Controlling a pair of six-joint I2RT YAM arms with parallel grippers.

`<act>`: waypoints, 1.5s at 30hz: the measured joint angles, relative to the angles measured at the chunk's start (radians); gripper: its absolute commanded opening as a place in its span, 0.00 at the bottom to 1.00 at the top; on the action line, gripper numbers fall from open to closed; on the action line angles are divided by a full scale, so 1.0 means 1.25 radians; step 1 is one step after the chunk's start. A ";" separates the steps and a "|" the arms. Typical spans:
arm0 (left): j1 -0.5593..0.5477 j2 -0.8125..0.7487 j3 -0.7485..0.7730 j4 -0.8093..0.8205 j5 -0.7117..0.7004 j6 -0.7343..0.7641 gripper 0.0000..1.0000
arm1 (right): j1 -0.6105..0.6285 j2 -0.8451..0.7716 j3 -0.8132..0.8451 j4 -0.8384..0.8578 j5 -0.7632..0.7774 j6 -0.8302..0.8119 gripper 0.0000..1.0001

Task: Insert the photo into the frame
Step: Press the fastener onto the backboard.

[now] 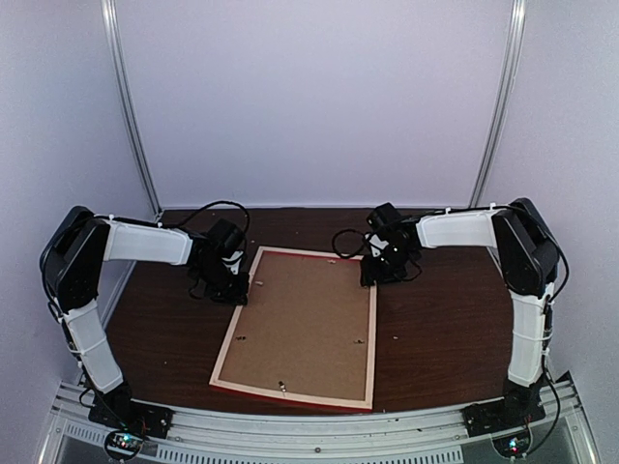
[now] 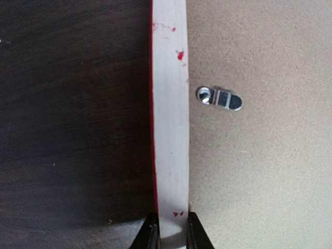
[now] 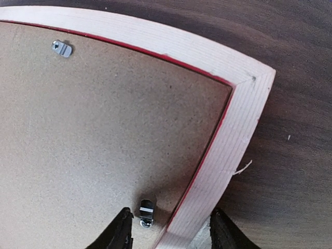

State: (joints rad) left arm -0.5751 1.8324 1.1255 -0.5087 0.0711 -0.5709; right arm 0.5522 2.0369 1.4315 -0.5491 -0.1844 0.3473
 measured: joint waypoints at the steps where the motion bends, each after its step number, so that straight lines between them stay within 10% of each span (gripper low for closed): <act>1: 0.000 0.000 0.000 0.000 0.000 0.000 0.17 | 0.000 0.000 0.000 -0.001 0.000 0.000 0.47; 28: -0.017 -0.021 -0.023 -0.005 -0.007 -0.024 0.18 | -0.043 0.053 0.079 -0.042 -0.069 0.000 0.24; 45: -0.034 -0.032 -0.036 -0.006 -0.011 -0.038 0.23 | -0.061 0.103 0.177 -0.104 -0.132 -0.032 0.44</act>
State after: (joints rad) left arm -0.6174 1.7927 1.0801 -0.5167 0.0574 -0.6186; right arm 0.4755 2.1662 1.6531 -0.6788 -0.3500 0.3069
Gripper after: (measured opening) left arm 0.225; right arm 0.434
